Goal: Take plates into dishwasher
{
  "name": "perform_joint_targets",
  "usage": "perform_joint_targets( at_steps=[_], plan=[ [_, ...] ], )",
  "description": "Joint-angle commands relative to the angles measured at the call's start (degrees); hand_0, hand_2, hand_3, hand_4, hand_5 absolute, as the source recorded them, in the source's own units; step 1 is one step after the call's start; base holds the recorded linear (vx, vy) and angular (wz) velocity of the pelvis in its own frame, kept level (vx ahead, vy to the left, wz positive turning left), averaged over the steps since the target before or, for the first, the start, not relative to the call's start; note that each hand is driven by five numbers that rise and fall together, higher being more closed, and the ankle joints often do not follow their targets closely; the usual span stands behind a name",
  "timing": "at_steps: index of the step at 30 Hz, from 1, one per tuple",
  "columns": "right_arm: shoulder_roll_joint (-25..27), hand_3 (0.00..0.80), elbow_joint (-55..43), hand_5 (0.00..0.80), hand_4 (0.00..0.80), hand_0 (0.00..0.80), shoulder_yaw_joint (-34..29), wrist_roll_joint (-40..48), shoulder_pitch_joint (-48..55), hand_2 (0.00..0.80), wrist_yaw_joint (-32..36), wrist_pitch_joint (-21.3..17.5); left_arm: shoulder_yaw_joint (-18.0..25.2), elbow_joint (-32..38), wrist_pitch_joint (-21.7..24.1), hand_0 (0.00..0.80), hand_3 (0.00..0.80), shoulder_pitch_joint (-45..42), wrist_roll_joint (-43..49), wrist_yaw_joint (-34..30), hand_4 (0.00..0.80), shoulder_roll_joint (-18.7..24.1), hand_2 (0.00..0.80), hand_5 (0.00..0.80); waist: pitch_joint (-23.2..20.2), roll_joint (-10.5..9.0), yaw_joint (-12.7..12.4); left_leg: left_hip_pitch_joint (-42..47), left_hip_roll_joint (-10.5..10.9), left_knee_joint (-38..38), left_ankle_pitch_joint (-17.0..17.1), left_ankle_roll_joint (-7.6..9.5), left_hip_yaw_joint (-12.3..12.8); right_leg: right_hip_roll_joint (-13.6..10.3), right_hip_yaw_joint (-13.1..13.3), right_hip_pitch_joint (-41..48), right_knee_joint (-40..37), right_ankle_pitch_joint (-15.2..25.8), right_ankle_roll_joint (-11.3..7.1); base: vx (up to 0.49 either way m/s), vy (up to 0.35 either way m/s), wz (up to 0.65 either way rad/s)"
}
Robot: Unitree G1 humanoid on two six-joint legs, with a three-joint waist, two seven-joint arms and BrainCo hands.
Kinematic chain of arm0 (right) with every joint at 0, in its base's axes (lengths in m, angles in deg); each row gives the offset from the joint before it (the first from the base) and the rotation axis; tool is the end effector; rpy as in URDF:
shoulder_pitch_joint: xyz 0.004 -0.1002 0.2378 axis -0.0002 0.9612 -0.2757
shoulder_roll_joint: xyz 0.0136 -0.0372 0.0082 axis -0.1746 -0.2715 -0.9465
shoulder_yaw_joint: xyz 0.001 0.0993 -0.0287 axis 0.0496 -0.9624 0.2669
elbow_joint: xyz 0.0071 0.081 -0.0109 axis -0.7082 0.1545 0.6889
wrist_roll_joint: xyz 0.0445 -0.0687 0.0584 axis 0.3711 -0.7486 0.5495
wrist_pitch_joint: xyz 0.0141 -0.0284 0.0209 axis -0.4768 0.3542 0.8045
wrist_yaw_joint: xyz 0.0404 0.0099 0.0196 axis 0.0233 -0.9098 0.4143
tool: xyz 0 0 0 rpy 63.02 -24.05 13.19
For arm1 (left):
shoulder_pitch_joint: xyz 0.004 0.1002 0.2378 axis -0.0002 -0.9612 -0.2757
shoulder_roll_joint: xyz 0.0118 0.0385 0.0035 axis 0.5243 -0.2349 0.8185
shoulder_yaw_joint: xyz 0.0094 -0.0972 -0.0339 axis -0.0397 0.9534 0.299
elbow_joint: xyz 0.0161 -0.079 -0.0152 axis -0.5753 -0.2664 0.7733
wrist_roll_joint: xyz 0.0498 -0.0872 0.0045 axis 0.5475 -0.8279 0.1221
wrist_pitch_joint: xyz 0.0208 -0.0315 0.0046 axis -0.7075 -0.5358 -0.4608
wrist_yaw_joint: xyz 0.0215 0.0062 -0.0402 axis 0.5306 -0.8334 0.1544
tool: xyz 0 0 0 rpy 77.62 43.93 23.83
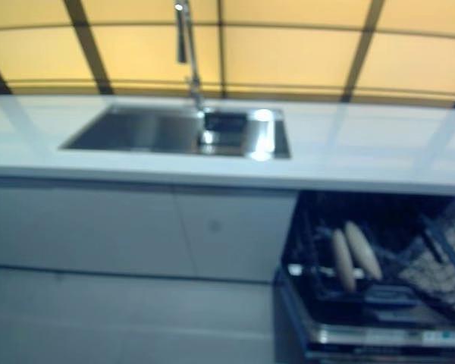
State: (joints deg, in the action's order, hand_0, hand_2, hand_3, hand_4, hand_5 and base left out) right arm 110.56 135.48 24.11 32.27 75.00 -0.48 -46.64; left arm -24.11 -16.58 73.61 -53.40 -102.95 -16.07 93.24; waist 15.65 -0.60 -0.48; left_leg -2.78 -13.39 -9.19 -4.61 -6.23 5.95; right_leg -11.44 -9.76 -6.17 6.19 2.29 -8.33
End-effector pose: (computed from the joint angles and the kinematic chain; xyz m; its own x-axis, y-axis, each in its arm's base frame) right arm 0.0783 -0.3518 -0.0564 0.0423 -0.5048 -0.8622 0.4172 0.7931 -0.4438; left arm 0.1034 0.2752 -0.0912 0.2394 0.2898 -0.9267 -0.3619 0.9123 0.1918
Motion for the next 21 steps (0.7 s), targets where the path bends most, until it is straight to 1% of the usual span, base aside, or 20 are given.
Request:
perform_joint_targets(
  at_steps=[1, 4, 7, 12, 14, 18, 19, 21],
  plan=[
    [-0.27, 0.0, -0.29, 0.0, 0.0, 0.0, -1.52, 7.22, 0.36, 0.0, -0.64, 0.35, 1.15, 0.49, 2.05, 0.0, 0.0, 1.64, 0.34, 0.16, 0.0, 1.59, 0.0, 0.0, 1.78, -1.52, 1.02, -2.3, 3.67, -0.72, 0.67, 3.25, -0.39, -4.25, -0.05, 0.86, -1.2, 1.85, -1.26, -0.195, -0.036, 0.03],
    [-0.51, 0.0, -0.61, 0.0, 0.0, 0.0, -1.69, 9.83, -0.77, 0.0, -0.16, 0.02, 0.05, 0.69, 3.38, 0.0, 0.0, 1.95, 1.01, -0.24, 0.0, 0.86, 0.0, 0.0, 2.33, -0.41, 1.78, -1.36, 4.62, 2.1, 1.95, 3.07, 0.36, -5.09, 0.31, -0.39, -0.42, 2.06, -1.59, -0.139, 0.03, 0.04],
    [-0.74, 0.0, -0.78, 0.0, 0.0, 0.0, -1.53, 10.7, -1.3, 0.0, -0.77, 0.26, -0.26, 0.53, 3.84, 0.0, 0.0, 1.85, 1.68, -0.01, 0.0, 0.97, 0.0, 0.0, 2.48, -0.02, 2.07, -1.17, 5.15, 1.75, 1.7, 3.29, 0.44, -5.29, 0.83, -0.52, 0.17, 1.75, -1.57, -0.078, 0.005, 0.01],
    [-0.79, 0.0, -0.26, 0.0, 0.0, 0.0, -1.31, 11.75, -1.51, 0.0, -1.13, 0.83, -0.5, 0.19, 3.86, 0.0, 0.0, 2.06, 1.94, 0.23, 0.0, 1.72, 0.0, 0.0, 2.63, 0.45, 2.51, -1.22, 5.17, 0.39, 0.96, 3.38, 0.77, -5.57, 1.11, -0.52, 0.86, 1.33, -1.48, -0.028, -0.011, -0.01],
    [-1.13, 0.0, 0.22, 0.0, 0.0, 0.0, -1.91, 15.52, -1.57, 0.0, -1.26, 0.92, -0.58, 0.21, 4.17, 0.0, 0.0, 1.62, 2.31, 0.39, 0.0, 2.12, 0.0, 0.0, 2.84, 1.3, 3.21, -1.09, 4.89, -1.83, -0.25, 3.49, 1.31, -5.91, 1.83, -0.61, 2.04, 0.84, -1.37, -0.039, -0.028, -0.03],
    [-1.16, 0.0, 0.55, 0.0, 0.0, 0.0, -2.15, 17.35, -1.73, 0.0, -0.59, 0.75, -0.9, 0.26, 4.58, 0.0, 0.0, 1.76, 2.25, 0.02, 0.0, 1.97, 0.0, 0.0, 3.28, 1.79, 3.76, -1.53, 4.63, -3.81, -1.18, 3.5, 1.69, -6.19, 2.59, -1.19, 3.26, 0.38, -1.19, -0.02, 0.001, -0.12],
    [-1.14, 0.0, 0.49, 0.0, 0.0, 0.0, -2.41, 18.48, -1.98, 0.0, -0.39, 0.38, -1.27, 0.28, 4.78, 0.0, 0.0, 1.91, 1.84, -0.1, 0.0, 1.69, 0.0, 0.0, 3.52, 2.14, 4.13, -1.86, 4.68, -4.85, -1.57, 3.51, 1.91, -6.4, 3.11, -1.61, 3.93, 0.23, -1.07, -0.039, 0.075, -0.06],
    [-1.62, 0.0, -0.44, 0.0, 0.0, 0.0, -3.33, 24.45, -2.51, 0.0, -1.57, -1.81, -2.06, 1.31, 5.2, 0.0, 0.0, 2.06, 1.33, -1.05, 0.0, 0.67, 0.0, 0.0, 4.47, 3.34, 5.03, -2.98, 4.99, -7.72, -2.83, 3.76, 2.62, -7.04, 4.41, -2.81, 5.6, -0.14, -0.59, -0.066, 0.112, -0.14]
  ],
)
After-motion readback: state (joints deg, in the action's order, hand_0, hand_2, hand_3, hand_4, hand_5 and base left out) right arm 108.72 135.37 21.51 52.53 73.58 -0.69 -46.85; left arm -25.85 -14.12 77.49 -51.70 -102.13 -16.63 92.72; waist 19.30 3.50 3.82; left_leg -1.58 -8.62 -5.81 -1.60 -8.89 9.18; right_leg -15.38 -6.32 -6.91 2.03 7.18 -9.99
